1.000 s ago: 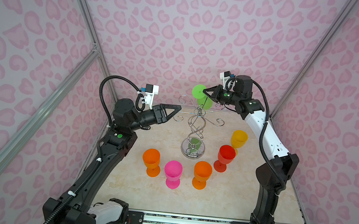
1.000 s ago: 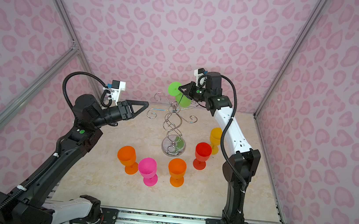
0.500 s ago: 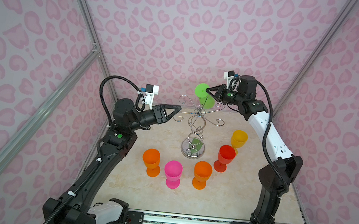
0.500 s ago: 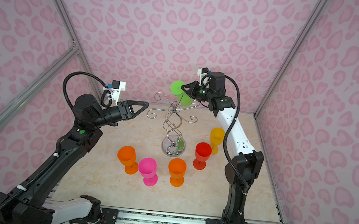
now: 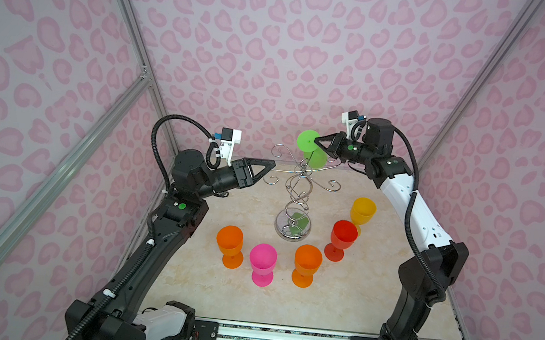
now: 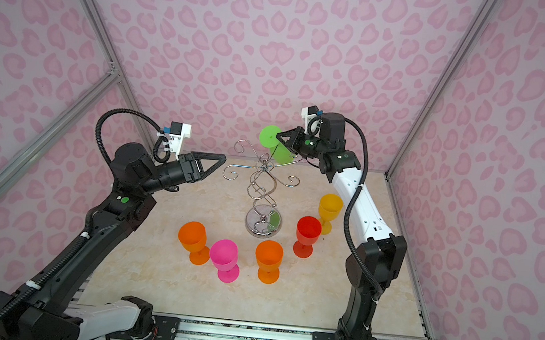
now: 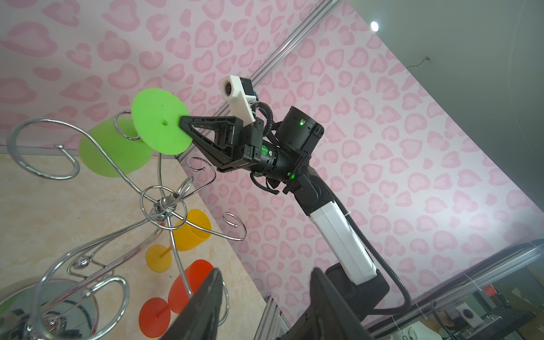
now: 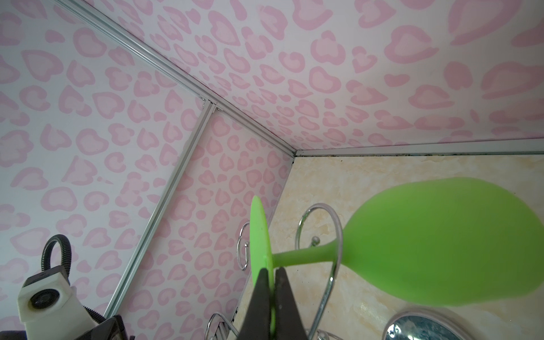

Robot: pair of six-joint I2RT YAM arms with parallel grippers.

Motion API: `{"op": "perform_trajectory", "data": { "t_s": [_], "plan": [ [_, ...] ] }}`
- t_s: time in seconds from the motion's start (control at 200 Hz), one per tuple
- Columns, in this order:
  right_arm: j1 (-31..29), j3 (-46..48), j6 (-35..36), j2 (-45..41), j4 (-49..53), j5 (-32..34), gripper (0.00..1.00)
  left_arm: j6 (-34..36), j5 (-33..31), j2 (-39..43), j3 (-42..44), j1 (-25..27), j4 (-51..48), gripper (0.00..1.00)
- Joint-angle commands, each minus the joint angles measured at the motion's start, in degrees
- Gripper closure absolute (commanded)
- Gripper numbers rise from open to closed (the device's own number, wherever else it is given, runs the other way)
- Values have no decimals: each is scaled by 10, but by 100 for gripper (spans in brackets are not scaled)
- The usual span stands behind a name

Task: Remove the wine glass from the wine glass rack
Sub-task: 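Close the right gripper on the green glass base, then lift the green glass up and off the rack with the right gripper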

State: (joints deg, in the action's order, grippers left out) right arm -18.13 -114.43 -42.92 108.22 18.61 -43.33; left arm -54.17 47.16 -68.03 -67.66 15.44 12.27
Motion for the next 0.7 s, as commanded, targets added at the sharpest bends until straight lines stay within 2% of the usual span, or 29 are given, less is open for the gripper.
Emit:
{"op": "perform_trajectory", "data": {
  "t_s": [0.0,0.335,0.695],
  "plan": [
    [-3,7,-2,-4,-20,-14,98,5,7,-3,-8,0,8,49],
    [-7,37,-40,-13,-69,-37,98,6,7,1,-4,0,8,50],
    [-15,17,-50,0,-70,-47,98,9,9,6,2,0,6,50]
  ]
}}
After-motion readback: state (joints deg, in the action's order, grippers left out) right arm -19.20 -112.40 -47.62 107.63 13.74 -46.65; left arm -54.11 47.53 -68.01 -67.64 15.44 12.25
